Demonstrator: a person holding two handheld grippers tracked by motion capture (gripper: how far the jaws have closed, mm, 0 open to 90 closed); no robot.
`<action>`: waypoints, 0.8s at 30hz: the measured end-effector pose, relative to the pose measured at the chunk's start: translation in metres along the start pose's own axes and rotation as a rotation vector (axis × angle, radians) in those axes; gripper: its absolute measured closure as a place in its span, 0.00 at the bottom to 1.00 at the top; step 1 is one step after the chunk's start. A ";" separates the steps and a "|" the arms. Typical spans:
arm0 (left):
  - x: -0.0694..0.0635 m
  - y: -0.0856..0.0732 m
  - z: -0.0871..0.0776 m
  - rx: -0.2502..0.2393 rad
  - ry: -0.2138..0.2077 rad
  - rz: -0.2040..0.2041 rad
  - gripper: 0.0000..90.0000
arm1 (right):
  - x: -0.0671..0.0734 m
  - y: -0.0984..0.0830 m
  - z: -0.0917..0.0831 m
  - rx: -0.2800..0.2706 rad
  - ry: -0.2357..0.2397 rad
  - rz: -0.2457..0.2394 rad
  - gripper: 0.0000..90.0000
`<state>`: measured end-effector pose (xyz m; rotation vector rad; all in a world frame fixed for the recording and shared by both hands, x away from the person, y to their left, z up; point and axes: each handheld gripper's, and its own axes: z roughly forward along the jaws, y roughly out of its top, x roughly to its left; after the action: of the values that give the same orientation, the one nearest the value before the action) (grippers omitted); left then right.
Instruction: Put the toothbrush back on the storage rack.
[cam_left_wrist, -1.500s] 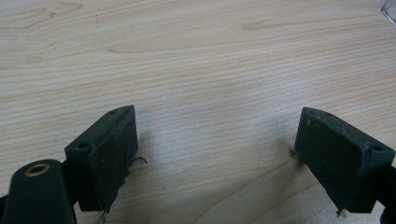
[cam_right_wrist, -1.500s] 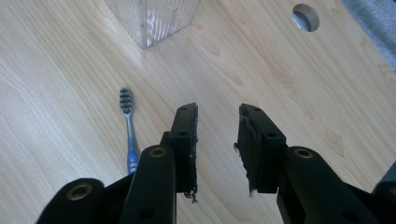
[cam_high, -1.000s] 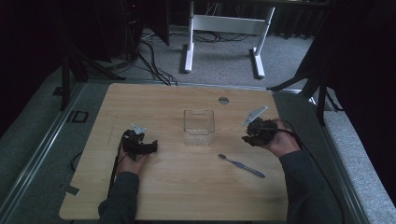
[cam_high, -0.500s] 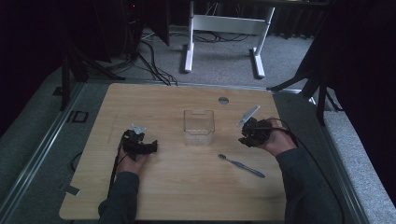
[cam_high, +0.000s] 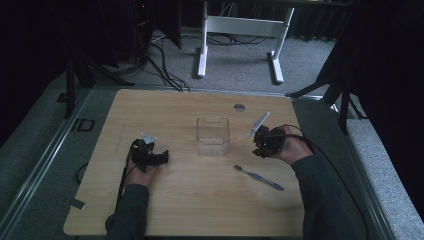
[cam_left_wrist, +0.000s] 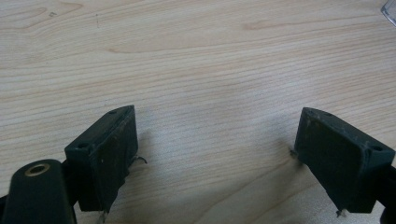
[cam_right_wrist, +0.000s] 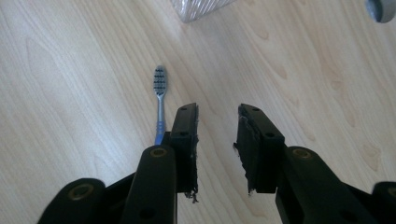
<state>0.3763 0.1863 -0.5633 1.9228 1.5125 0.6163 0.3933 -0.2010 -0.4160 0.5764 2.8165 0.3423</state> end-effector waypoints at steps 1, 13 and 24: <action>0.000 0.000 0.000 0.000 0.000 0.000 0.15 | 0.000 0.001 0.001 0.004 0.004 -0.005 0.76; 0.000 0.000 0.000 -0.001 0.000 0.000 0.15 | -0.005 0.004 0.009 0.064 0.036 -0.009 0.77; 0.000 0.000 0.000 -0.001 0.000 0.000 0.15 | -0.007 0.005 0.016 0.102 0.050 -0.014 0.76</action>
<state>0.3763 0.1863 -0.5634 1.9220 1.5119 0.6176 0.4059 -0.1968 -0.4288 0.5763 2.8983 0.2139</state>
